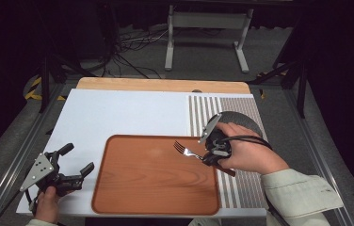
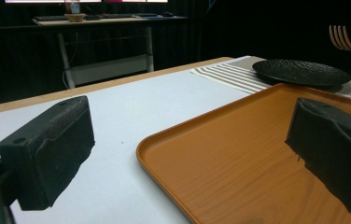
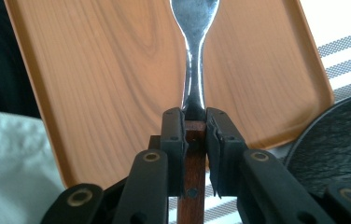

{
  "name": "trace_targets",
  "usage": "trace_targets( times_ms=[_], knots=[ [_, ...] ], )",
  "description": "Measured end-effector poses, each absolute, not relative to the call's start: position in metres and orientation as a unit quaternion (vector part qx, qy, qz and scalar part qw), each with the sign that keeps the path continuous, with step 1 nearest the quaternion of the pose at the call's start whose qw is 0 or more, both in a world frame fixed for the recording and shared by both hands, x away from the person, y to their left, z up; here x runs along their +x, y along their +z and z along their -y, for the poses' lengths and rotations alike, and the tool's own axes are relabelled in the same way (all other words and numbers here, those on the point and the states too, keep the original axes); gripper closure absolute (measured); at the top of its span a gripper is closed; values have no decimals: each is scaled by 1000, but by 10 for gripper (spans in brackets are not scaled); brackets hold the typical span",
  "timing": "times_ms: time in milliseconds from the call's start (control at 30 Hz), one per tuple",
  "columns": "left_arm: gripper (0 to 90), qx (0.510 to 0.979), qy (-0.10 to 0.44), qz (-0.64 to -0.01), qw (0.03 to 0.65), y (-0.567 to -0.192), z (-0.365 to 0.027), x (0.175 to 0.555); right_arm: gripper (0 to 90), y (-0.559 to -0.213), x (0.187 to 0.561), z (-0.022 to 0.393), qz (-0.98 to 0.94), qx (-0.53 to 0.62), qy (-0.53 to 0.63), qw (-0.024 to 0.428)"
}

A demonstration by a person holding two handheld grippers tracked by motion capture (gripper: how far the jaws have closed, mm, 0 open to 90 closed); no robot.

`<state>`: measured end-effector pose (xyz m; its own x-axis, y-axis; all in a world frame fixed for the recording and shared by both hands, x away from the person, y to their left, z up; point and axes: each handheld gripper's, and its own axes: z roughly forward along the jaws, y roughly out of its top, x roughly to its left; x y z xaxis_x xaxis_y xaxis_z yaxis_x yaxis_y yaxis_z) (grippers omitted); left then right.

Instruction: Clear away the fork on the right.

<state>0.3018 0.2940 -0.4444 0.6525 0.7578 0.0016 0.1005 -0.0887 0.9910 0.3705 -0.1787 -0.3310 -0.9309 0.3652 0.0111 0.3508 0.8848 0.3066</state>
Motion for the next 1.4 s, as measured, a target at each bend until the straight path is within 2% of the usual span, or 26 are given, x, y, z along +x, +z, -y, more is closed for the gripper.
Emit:
trace_targets(
  times_ms=[167, 600, 1100, 1400],
  knots=[
    [17, 684, 275, -314, 598, -444, -294, 302, 784, -332, 369, 174, -955, 246, 167, 9],
    [16, 683, 275, -315, 598, -444, -295, 302, 784, -339, 367, 165, -910, 375, 177, 4],
    [16, 683, 278, -316, 597, -444, -295, 301, 784, -351, 370, 156, -861, 479, 171, -13],
    [16, 685, 279, -314, 595, -444, -296, 302, 784, -361, 371, 152, -857, 491, 156, -4]
  ],
)
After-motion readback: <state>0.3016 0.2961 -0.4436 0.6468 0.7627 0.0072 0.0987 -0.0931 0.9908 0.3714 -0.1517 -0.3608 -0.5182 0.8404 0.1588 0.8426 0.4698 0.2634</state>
